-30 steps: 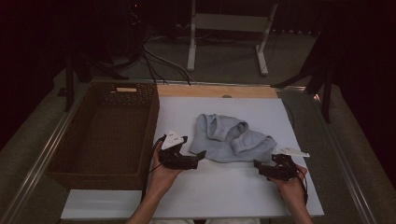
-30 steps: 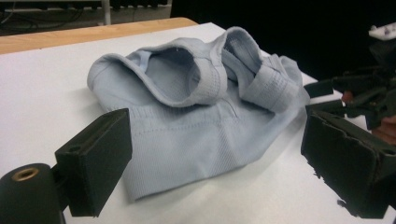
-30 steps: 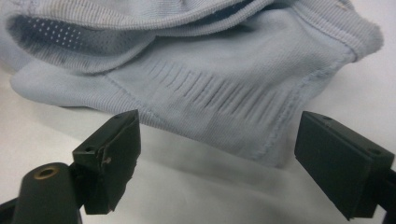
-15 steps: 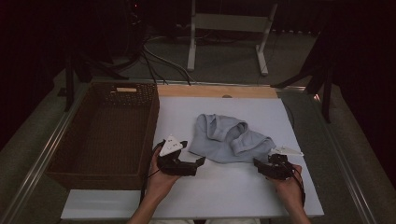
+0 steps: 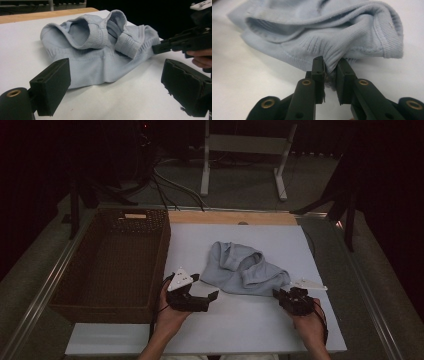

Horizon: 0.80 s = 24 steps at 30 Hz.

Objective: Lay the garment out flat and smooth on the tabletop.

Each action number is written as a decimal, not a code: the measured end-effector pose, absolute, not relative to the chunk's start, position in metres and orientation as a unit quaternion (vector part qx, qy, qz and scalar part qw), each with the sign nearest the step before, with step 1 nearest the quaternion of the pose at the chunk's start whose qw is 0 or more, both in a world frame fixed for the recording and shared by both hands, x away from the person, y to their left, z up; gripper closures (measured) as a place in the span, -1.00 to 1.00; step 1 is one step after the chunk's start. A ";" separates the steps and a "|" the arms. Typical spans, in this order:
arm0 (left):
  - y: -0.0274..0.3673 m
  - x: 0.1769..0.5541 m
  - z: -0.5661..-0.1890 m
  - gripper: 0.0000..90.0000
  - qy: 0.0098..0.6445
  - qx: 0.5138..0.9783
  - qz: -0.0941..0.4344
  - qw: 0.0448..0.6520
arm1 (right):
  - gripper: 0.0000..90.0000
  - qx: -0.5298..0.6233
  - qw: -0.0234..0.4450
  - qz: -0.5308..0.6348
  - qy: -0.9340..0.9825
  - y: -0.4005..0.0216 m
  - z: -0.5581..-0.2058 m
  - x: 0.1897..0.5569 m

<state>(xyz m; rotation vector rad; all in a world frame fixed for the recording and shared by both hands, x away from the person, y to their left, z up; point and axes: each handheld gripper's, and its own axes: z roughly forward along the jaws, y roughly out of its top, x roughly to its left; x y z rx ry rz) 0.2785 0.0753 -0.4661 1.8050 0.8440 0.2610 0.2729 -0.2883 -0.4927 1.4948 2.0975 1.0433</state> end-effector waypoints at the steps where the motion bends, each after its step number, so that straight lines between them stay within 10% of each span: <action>1: 0.076 0.278 -0.466 -0.76 0.355 0.758 0.109 0.537 | 0.76 0.527 0.180 0.373 0.742 -0.287 -0.491 0.271; 24: 0.080 0.278 -0.465 -0.76 0.361 0.752 0.114 0.540 | 0.80 0.493 0.192 0.443 0.724 -0.273 -0.452 0.245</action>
